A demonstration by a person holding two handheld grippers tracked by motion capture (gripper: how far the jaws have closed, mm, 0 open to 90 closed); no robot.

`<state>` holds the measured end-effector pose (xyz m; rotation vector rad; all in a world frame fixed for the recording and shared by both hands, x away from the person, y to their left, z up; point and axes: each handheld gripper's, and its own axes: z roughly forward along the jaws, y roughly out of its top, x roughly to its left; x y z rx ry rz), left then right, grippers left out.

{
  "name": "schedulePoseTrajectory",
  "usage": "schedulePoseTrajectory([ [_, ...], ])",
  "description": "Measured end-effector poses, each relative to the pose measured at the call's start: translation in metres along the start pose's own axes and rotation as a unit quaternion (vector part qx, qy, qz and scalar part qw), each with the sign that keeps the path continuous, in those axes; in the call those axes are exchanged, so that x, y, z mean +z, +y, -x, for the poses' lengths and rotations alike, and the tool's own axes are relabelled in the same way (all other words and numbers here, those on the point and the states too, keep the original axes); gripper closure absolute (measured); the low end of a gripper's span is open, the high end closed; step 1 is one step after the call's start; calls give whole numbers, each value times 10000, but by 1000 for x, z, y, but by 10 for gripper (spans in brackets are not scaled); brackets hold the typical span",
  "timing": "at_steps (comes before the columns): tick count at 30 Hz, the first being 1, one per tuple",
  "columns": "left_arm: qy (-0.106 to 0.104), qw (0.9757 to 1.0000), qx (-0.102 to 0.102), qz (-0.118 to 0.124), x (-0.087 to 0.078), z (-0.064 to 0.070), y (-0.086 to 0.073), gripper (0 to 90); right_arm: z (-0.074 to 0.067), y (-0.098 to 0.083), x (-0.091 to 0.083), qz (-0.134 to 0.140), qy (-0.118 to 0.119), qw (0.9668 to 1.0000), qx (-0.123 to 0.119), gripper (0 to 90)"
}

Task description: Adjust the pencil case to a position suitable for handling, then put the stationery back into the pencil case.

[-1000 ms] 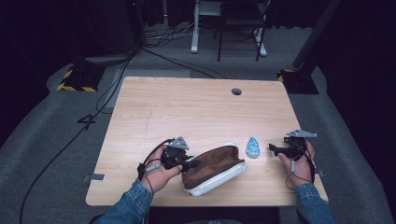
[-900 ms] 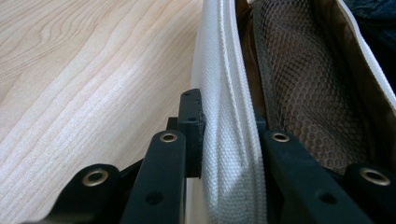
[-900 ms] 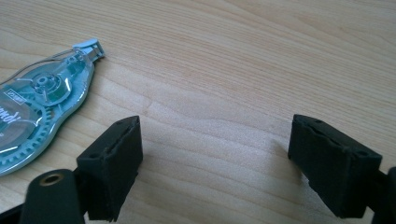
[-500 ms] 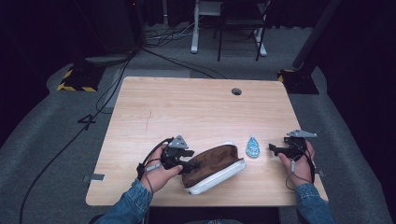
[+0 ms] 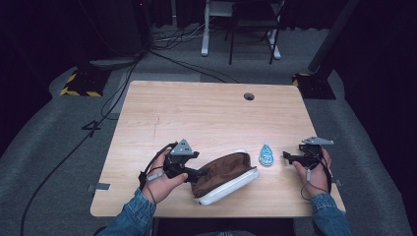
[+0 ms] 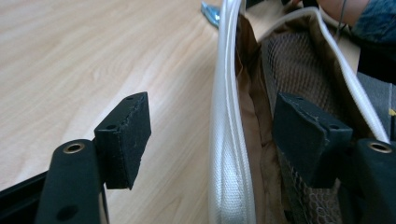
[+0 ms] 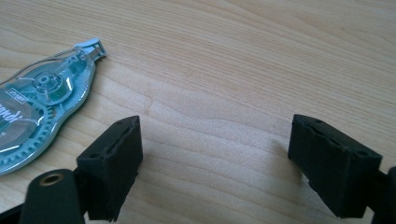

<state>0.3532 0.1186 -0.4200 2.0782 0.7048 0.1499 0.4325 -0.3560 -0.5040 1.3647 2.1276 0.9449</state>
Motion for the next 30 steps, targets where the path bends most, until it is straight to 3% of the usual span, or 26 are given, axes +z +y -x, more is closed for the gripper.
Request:
schedulePoseTrajectory([
  [4,60,9997,50,217,-11,0,2,280,0,0,0,-3,12,10000,-1,179],
  [8,214,9988,-40,447,-30,-5,-3,274,0,0,0,-9,15,10000,-6,184],
  [11,555,9966,-7,612,-44,-8,-10,273,-2,-1,-1,17,11,10000,-11,222],
  [12,555,9966,-7,612,-44,-8,-10,273,-2,-1,-1,17,11,10000,-11,222],
  [14,808,9947,-20,634,-52,-11,-18,272,-3,-1,-2,46,-10,10000,24,267],
  [16,889,9942,-54,610,-55,-12,-21,269,-4,0,-3,12,-12,10000,43,282],
  [18,1169,9919,-65,500,-60,-17,-29,266,-4,2,-5,-138,6,9999,68,311],
  [19,1231,9911,-142,478,-62,-19,-32,260,-4,5,-7,-242,78,9996,156,336],
  [21,1336,9897,-215,466,-66,-23,-37,260,-5,9,-9,-200,172,9994,243,336],
  [25,1559,9860,-400,447,-72,-31,-44,258,-8,15,-12,-261,197,9993,165,334],
  [26,1559,9860,-400,447,-72,-31,-44,257,-9,17,-13,-280,215,9992,179,329],
  [28,1778,9812,-626,410,-74,-38,-52,255,-10,20,-15,-324,260,9990,165,333],
  [30,1886,9785,-748,362,-73,-42,-58,252,-12,24,-19,-324,281,9987,276,365],
])
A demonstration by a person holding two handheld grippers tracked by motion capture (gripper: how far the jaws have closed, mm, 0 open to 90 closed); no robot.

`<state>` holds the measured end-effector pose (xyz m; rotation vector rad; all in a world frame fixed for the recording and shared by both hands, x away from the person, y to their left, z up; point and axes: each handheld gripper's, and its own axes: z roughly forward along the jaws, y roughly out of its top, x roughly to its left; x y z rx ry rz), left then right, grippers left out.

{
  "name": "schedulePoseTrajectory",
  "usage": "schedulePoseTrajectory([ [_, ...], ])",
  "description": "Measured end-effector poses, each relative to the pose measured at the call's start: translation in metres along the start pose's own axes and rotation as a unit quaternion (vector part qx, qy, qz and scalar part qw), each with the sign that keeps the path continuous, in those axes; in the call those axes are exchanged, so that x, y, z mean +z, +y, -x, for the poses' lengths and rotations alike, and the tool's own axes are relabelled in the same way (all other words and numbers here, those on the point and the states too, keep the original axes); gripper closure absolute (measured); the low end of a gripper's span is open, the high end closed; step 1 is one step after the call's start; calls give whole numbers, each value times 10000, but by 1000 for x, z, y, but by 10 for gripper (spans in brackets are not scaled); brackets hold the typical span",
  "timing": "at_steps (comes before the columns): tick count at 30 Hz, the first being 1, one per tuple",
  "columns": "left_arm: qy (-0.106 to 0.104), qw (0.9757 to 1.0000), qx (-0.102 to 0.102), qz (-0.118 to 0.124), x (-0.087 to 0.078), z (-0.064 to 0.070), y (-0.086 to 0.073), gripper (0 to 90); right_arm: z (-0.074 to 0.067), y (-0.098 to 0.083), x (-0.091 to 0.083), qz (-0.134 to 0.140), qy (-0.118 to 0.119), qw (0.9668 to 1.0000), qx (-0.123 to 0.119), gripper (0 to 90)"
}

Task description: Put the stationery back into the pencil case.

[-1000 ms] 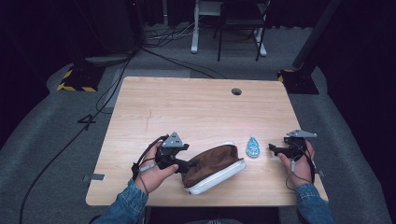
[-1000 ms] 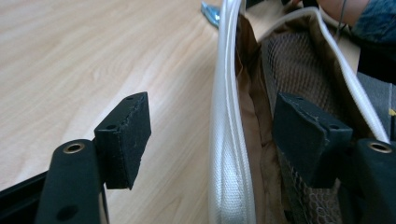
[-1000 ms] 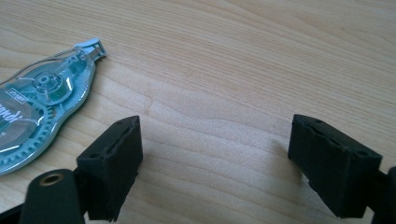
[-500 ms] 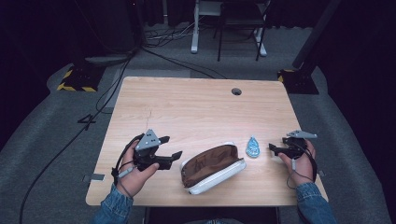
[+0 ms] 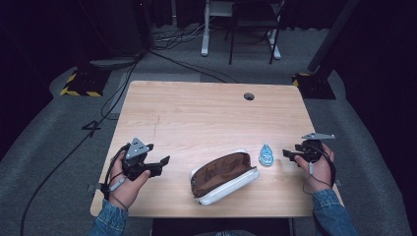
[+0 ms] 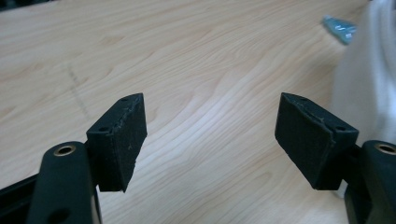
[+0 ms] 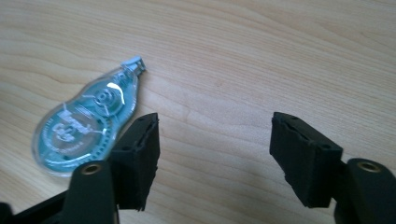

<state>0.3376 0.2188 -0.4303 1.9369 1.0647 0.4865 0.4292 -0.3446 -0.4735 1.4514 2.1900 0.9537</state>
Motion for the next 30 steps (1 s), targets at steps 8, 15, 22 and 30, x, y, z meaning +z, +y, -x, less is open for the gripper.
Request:
schedulePoseTrajectory([
  [8,350,9988,-283,-204,4,-14,-18,234,-10,16,-13,38,47,10000,27,382],
  [15,571,9962,-448,-475,9,-29,-35,217,-21,28,-17,-77,226,9997,-31,410],
  [22,671,9940,-590,-633,14,-41,-46,207,-31,34,-18,-19,484,9988,93,426],
  [30,742,9916,-716,-778,18,-49,-52,186,-43,37,-15,-325,473,9983,-108,434],
])
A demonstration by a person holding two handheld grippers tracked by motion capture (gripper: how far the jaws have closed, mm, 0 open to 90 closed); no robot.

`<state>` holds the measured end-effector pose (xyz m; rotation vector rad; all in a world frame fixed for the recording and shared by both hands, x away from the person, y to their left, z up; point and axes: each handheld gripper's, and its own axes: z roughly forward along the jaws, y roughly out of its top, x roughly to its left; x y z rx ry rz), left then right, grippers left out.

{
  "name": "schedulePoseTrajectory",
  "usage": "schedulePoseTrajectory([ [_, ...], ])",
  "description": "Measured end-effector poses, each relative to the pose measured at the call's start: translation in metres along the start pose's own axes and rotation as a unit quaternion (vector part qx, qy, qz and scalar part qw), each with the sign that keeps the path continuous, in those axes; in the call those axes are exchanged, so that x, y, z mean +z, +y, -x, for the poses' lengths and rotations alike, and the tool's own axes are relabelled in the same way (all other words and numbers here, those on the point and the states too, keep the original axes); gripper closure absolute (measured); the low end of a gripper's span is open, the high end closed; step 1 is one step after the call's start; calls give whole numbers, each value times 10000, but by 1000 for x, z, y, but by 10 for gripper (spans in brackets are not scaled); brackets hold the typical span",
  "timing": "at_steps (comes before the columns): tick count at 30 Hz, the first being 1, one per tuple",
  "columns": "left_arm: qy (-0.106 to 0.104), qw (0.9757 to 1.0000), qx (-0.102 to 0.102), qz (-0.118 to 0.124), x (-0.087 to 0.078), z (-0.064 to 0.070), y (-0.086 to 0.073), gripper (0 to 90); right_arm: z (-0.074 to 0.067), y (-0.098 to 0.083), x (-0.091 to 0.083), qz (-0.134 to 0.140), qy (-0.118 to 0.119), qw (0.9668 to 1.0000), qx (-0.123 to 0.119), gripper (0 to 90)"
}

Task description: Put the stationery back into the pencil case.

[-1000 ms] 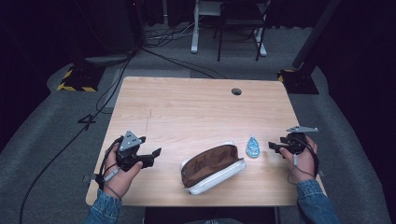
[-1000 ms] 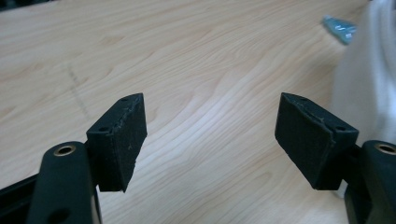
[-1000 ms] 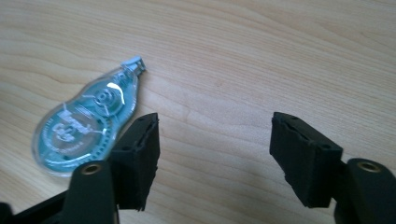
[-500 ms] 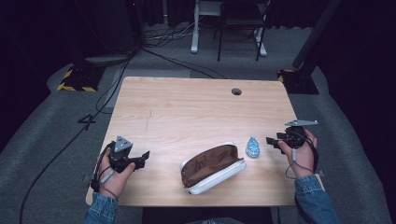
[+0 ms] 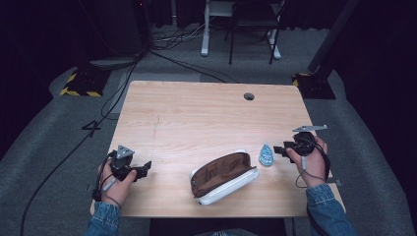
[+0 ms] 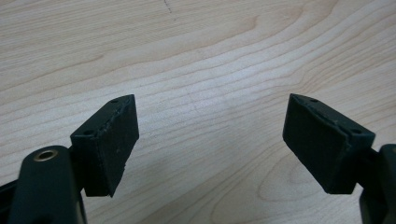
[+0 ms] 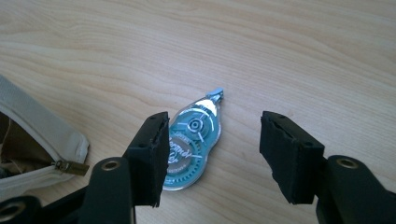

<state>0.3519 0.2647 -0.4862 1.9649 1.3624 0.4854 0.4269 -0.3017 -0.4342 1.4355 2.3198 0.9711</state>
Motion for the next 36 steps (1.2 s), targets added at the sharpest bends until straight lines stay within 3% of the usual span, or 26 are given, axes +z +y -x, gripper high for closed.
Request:
schedulePoseTrajectory([
  [9,165,9997,66,-167,4,-3,-3,179,-11,2,12,-286,12,9996,-8,402],
  [24,210,9988,84,-444,11,-3,-7,174,-22,-1,38,-790,-117,9967,-118,329],
  [36,171,9991,173,-361,15,-1,-8,138,-29,-2,51,-971,-232,9947,-237,291],
])
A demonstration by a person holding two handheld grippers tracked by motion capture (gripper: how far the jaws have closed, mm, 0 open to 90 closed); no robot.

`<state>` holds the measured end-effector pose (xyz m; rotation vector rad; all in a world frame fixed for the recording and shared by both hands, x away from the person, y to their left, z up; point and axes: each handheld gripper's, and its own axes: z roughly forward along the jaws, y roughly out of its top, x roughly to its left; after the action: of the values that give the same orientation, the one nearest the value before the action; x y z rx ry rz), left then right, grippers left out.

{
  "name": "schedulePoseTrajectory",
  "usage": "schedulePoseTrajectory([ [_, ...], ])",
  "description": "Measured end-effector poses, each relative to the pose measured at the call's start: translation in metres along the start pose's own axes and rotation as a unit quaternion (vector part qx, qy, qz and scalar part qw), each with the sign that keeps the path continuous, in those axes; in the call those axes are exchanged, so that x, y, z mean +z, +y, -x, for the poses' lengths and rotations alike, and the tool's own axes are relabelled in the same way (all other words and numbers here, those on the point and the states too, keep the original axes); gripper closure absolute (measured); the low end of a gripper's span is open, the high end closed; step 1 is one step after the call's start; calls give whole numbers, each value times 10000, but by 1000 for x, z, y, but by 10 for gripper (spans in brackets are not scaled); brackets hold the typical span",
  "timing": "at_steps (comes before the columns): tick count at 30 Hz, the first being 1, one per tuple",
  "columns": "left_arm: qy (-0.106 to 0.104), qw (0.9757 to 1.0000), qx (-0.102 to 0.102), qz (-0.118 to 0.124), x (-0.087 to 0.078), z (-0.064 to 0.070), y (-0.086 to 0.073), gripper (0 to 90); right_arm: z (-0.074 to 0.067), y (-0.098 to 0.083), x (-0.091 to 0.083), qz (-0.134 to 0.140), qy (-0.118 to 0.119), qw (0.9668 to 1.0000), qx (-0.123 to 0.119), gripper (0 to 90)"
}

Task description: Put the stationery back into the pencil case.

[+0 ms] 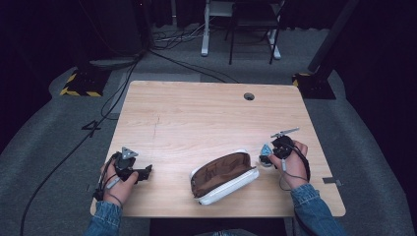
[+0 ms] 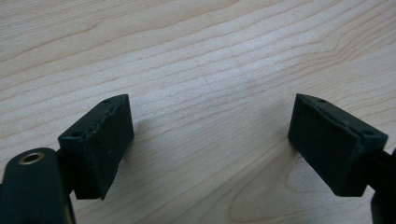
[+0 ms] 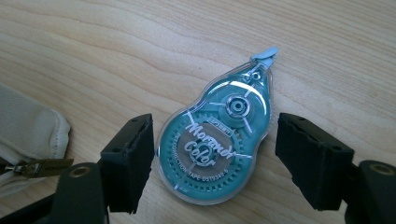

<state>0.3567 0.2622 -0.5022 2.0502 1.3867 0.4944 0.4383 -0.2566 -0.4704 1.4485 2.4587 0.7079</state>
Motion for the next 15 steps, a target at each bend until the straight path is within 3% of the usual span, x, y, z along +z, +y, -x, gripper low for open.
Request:
schedulePoseTrajectory([
  [15,-60,9999,115,114,3,2,-1,96,-7,2,12,-57,-241,9996,-117,214],
])
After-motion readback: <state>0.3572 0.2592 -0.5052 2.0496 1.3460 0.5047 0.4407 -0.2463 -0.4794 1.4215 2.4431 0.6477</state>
